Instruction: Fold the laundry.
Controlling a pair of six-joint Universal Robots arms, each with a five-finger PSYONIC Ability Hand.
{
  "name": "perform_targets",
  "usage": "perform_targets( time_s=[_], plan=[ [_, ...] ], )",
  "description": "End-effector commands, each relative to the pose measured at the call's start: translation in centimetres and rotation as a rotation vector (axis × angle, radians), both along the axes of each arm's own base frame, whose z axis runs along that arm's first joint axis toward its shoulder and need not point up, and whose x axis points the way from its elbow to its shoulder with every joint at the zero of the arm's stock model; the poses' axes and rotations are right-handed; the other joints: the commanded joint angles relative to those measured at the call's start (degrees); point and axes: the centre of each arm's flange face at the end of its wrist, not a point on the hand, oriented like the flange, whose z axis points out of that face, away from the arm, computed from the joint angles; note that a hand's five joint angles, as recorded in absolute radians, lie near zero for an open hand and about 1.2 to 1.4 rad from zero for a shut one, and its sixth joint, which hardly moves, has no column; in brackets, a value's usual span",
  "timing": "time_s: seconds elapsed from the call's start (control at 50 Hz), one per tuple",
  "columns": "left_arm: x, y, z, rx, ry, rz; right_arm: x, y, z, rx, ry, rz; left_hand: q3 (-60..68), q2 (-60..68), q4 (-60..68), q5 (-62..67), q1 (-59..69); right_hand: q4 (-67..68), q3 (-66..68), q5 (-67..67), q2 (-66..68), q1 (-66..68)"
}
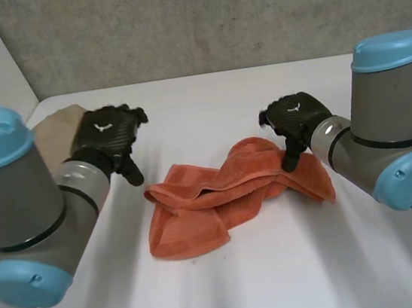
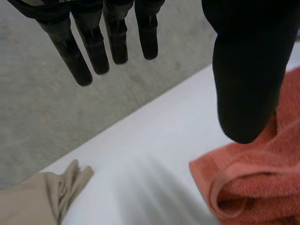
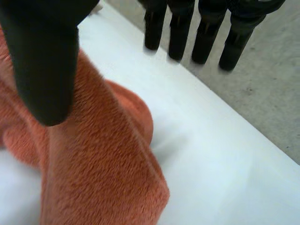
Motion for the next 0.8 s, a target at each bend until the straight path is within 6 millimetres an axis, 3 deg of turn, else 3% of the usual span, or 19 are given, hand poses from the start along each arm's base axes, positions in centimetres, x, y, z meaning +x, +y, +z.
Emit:
perform_targets(
  time_s=[0.02, 0.22, 0.34, 0.48, 0.68, 0.8],
  plan=[
    [1.9, 5.6, 0.5, 0.059, 0.007, -0.024, -0.5, 0.8, -0.4, 0.033, 0.039, 0.004, -1.77, -1.89, -1.47, -1.33, -2.10, -8.08, -8.21, -7.49, -8.05, -8.32],
    [3.0, 10.9, -3.3, 0.160, -0.099, -0.104, -3.5, 1.7, 0.6, 0.048, 0.101, -0.045, -0.77, -0.88, -0.47, -0.32, -1.10, -8.08, -8.21, -7.49, -8.05, -8.32],
    [1.9, 12.1, -5.2, 0.132, -0.168, -0.202, -5.2, 2.8, 0.2, 0.087, 0.097, -0.041, 0.74, 0.63, 1.04, 1.19, 0.41, -1.37, -1.51, -0.78, -1.34, -1.62],
    [0.2, 10.8, -7.5, 0.077, -0.253, -0.276, -6.3, 3.3, -2.0, 0.100, 0.116, -0.018, 5.96, 5.84, 6.26, 6.40, 5.63, 9.58, 9.44, 10.17, 9.61, 9.33],
    [-1.8, 7.6, -10.7, 0.086, -0.305, -0.272, -6.1, 1.6, -5.0, 0.099, 0.057, -0.005, 11.35, 11.23, 11.65, 11.79, 11.02, 9.75, 9.62, 10.34, 9.79, 9.51],
    [-2.8, 5.5, -11.3, 0.012, -0.332, -0.259, -5.6, 0.2, -6.2, 0.066, 0.032, -0.014, 11.35, 11.23, 11.65, 11.79, 11.02, 20.49, 20.36, 21.08, 20.53, 20.25]
  ],
)
